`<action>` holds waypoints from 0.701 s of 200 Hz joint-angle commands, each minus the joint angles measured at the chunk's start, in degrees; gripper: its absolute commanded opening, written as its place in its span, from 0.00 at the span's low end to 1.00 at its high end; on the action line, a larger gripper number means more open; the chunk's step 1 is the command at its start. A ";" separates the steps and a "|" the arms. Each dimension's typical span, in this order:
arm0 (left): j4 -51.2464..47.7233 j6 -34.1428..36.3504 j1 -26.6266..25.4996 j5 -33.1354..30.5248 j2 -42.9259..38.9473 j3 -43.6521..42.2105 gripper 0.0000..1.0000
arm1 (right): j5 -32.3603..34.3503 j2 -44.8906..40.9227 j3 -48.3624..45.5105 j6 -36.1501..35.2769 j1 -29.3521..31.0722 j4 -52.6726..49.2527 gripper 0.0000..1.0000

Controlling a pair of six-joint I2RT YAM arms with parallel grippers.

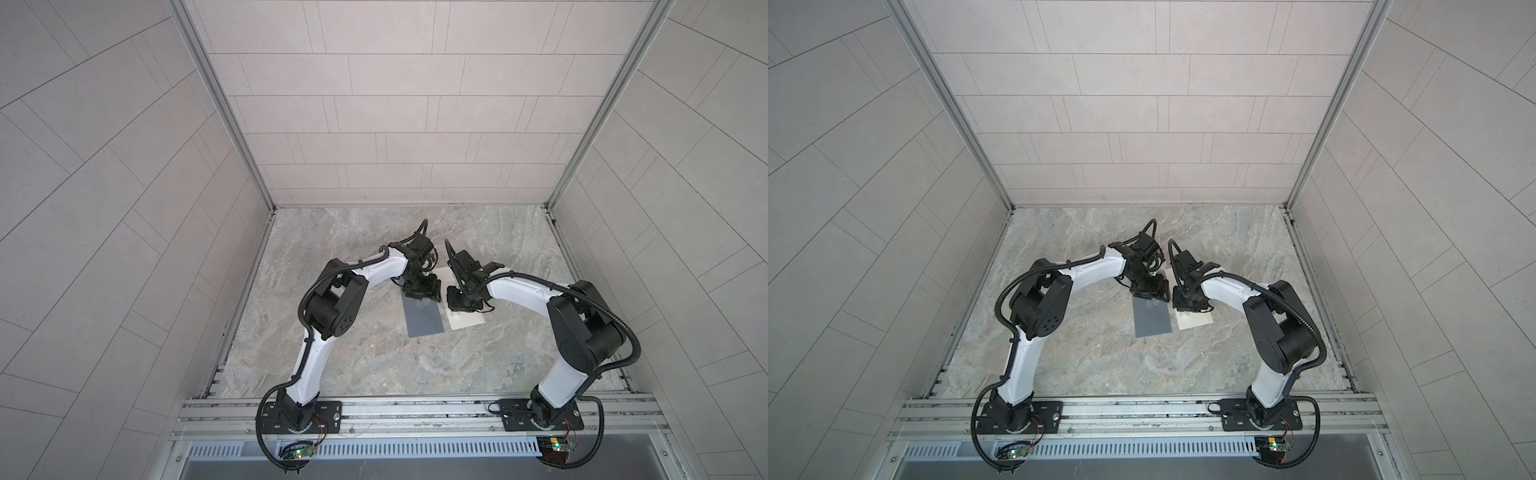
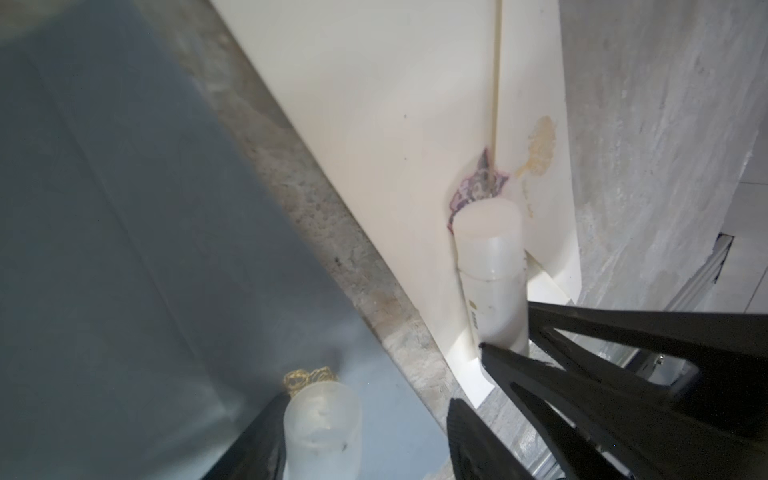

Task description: Place the letter into the envelope and seal it

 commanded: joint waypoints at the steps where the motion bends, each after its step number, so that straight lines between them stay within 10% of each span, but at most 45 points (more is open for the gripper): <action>1: -1.19 -0.55 0.88 3.59 -1.22 0.05 0.69 | 0.02 -0.60 -1.36 0.13 -0.33 -0.22 0.20; 140: 5.74 -6.37 3.95 13.38 -7.97 -3.62 0.71 | -2.49 -6.75 -0.08 -3.84 -0.78 -0.18 0.17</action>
